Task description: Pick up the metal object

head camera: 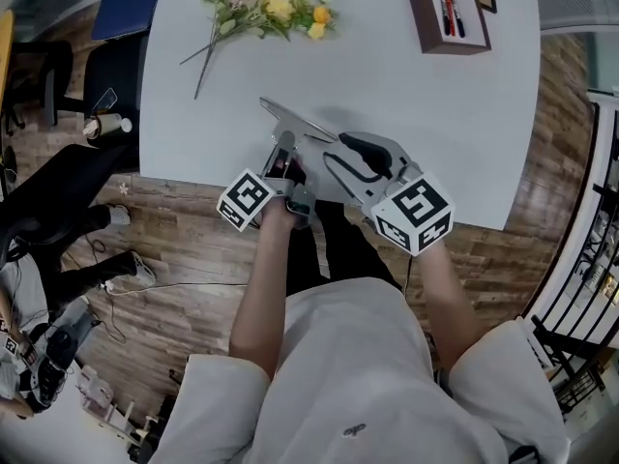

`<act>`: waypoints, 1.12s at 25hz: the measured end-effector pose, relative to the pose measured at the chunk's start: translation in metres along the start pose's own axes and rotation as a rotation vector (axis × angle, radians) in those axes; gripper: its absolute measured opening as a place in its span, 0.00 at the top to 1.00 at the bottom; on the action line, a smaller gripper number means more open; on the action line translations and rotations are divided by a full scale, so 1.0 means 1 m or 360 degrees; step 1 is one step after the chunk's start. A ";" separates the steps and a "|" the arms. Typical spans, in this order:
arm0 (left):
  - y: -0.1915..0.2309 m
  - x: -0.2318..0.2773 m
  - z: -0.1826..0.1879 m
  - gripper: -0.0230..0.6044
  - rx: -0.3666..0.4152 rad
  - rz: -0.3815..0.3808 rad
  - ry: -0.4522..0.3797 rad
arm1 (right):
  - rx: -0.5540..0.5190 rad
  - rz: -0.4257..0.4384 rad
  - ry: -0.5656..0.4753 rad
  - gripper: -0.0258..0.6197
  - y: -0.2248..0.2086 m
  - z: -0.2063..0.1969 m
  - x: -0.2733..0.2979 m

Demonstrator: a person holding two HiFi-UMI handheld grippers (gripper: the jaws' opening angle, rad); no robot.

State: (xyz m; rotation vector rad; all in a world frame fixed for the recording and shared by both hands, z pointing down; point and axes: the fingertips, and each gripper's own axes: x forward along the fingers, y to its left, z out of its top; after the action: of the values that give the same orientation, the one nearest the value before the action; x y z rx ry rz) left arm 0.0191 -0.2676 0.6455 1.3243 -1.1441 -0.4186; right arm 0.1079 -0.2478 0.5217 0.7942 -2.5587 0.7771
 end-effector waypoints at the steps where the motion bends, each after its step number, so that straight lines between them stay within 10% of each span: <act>1: 0.000 0.000 0.000 0.91 -0.0009 -0.0003 -0.0003 | 0.0000 0.0000 0.0000 0.74 0.000 0.000 0.000; 28: -0.036 -0.017 0.016 0.93 0.0041 -0.0157 0.0093 | -0.0008 -0.0144 -0.0150 0.75 0.021 0.021 -0.021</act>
State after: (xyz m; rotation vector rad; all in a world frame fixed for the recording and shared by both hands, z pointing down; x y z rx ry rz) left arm 0.0113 -0.2723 0.6036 1.4112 -1.0415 -0.4354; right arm 0.1078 -0.2370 0.4868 0.9594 -2.5847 0.7211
